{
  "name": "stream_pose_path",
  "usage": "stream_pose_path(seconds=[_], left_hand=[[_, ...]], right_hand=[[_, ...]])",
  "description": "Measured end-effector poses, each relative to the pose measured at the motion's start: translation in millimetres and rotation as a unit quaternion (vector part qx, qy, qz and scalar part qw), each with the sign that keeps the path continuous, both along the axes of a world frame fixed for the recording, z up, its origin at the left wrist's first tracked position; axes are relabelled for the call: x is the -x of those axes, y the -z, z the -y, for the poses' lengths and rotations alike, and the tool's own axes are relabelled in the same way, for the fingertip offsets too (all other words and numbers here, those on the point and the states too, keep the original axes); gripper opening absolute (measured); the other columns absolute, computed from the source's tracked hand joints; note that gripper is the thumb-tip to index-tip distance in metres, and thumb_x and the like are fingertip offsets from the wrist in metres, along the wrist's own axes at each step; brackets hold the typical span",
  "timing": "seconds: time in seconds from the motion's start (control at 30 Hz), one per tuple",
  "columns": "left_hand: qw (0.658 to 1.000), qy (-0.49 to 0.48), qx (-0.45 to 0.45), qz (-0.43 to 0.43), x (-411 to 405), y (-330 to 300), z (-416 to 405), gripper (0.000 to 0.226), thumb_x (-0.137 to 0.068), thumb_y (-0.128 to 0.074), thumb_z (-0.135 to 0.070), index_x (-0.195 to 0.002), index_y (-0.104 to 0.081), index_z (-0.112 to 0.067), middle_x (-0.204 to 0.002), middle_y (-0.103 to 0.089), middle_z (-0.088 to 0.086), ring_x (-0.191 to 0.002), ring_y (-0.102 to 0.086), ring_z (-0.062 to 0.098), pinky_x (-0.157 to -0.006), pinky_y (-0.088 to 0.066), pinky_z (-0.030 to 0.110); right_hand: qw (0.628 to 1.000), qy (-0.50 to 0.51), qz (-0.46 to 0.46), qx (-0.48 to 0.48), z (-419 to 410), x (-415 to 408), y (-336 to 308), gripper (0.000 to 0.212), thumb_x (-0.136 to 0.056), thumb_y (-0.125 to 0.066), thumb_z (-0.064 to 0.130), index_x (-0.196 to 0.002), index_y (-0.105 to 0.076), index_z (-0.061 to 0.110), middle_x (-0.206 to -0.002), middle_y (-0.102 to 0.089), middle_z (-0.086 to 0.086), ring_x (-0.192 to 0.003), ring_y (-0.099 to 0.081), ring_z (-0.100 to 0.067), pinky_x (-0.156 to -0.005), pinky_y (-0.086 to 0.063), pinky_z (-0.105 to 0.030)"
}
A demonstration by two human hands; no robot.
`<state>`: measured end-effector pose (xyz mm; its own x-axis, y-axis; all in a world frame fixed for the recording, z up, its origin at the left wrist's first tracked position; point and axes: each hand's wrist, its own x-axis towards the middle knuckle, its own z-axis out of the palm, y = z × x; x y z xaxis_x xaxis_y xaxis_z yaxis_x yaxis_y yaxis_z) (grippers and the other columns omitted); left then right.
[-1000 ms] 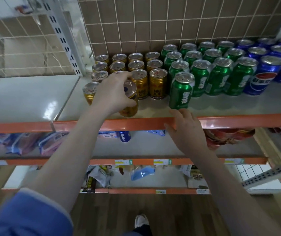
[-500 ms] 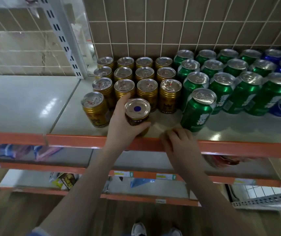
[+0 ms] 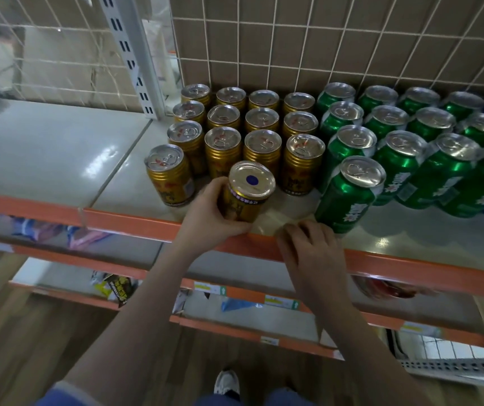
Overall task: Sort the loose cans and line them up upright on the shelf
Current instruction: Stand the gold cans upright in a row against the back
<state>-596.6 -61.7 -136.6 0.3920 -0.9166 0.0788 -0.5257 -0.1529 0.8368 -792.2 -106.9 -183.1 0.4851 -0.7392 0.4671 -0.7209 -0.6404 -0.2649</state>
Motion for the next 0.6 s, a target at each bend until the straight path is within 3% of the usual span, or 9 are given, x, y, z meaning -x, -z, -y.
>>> stream_pose_path(seconds=[0.1, 0.27, 0.37, 0.5, 0.6], left_hand=[[1.0, 0.007, 0.001, 0.026, -2.8, -3.3, -4.9, 0.08, -0.05, -0.078, -0.044, -0.122, -0.052, -0.023, -0.115, -0.057, -0.002, -0.106, -0.055, 0.012, -0.09, -0.051, 0.039], [0.997, 0.018, 0.066, 0.031, -4.6, -29.0, -13.9, 0.07, -0.055, -0.072, -0.049, -0.12, -0.053, -0.032, -0.114, -0.056, -0.008, -0.106, -0.054, 0.005, -0.087, -0.048, 0.026], [0.995, 0.028, 0.079, 0.052, -14.3, -54.0, -17.3, 0.069, -0.058, -0.074, -0.049, -0.122, -0.055, -0.032, -0.115, -0.057, -0.008, -0.107, -0.056, 0.008, -0.089, -0.052, 0.032], [0.988, 0.07, 0.048, 0.132, -23.6, -83.6, -16.3, 0.062, -0.062, -0.081, -0.043, -0.119, -0.055, -0.037, -0.107, -0.05, -0.031, -0.102, -0.05, -0.012, -0.083, -0.046, 0.01], [0.974, 0.111, 0.008, 0.195, -27.8, -96.3, -11.3, 0.065, -0.063, -0.08, -0.042, -0.124, -0.057, -0.034, -0.11, -0.052, -0.028, -0.1, -0.049, -0.009, -0.091, -0.045, 0.019]], right_hand=[[1.0, 0.001, 0.002, 0.006, 0.6, 0.1, 2.4, 0.034, -0.093, -0.043, 0.035, -0.096, -0.066, 0.011, -0.098, -0.06, -0.01, -0.091, -0.054, -0.03, -0.076, -0.042, -0.038], [0.999, -0.001, 0.02, 0.034, 1.2, 0.9, 4.9, 0.032, -0.091, -0.047, 0.034, -0.094, -0.067, 0.009, -0.096, -0.061, -0.012, -0.088, -0.054, -0.032, -0.076, -0.043, -0.039], [0.999, -0.009, 0.017, 0.026, 0.9, 1.0, 4.2, 0.032, -0.092, -0.046, 0.034, -0.093, -0.066, 0.009, -0.096, -0.061, -0.012, -0.089, -0.054, -0.032, -0.075, -0.043, -0.039], [1.0, 0.0, 0.017, 0.018, -0.7, -1.7, 1.7, 0.032, -0.092, -0.046, 0.034, -0.094, -0.066, 0.009, -0.096, -0.061, -0.012, -0.09, -0.054, -0.032, -0.077, -0.043, -0.039], [1.0, 0.006, 0.022, 0.02, -1.7, -4.9, 0.4, 0.028, -0.091, -0.048, 0.032, -0.09, -0.066, 0.01, -0.093, -0.061, -0.011, -0.089, -0.054, -0.031, -0.076, -0.043, -0.038]])
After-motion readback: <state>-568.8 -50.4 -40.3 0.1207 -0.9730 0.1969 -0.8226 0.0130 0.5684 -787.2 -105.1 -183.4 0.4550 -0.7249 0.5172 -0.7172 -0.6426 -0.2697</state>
